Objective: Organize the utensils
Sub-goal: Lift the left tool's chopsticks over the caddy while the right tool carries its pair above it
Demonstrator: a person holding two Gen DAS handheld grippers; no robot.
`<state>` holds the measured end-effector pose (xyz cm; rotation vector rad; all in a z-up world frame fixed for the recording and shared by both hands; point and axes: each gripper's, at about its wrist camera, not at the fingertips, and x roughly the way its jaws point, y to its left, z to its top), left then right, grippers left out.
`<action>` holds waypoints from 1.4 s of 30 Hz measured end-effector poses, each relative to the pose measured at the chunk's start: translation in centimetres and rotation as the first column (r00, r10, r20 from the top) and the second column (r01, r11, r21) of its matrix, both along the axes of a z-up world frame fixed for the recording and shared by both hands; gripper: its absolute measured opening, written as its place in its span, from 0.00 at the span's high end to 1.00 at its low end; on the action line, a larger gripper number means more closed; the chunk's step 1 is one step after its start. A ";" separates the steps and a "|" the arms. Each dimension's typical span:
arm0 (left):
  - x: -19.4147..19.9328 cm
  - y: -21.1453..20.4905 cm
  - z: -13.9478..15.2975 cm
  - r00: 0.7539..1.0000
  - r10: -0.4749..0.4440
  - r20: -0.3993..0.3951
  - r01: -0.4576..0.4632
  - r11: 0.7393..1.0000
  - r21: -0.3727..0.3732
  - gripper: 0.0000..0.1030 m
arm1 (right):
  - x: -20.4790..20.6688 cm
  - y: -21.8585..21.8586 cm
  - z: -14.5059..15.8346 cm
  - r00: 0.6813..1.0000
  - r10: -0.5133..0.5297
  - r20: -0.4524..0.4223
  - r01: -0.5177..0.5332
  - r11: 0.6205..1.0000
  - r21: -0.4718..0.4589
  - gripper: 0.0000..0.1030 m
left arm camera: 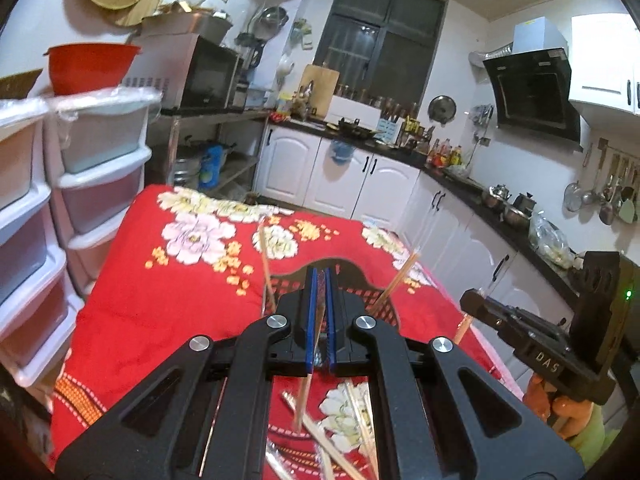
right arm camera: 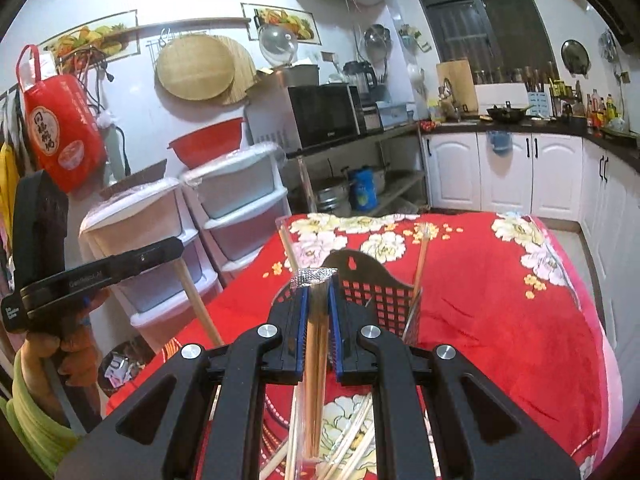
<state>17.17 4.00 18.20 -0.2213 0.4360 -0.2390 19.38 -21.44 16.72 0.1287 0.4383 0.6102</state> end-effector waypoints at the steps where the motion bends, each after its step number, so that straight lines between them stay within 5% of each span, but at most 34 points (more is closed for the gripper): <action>1: 0.2 -0.2 0.4 1.000 -0.005 0.009 0.005 1.000 0.002 1.00 | 0.1 -0.1 0.2 1.000 0.000 0.005 0.000 1.000 0.004 0.91; 21: 4.1 -4.7 7.6 0.988 -0.037 0.153 0.033 0.999 0.032 1.00 | 2.8 -1.4 6.3 0.983 -0.064 0.170 0.052 0.996 0.073 0.91; 31: 7.8 -6.1 6.3 0.993 -0.018 0.119 0.014 0.999 0.035 1.00 | 5.6 -1.4 7.6 0.963 -0.123 0.238 0.112 0.992 0.061 0.91; 42: 11.0 -6.1 3.0 0.999 -0.003 0.051 0.000 0.999 0.046 1.00 | 8.8 -0.5 5.0 0.963 -0.155 0.220 0.154 0.988 0.024 0.91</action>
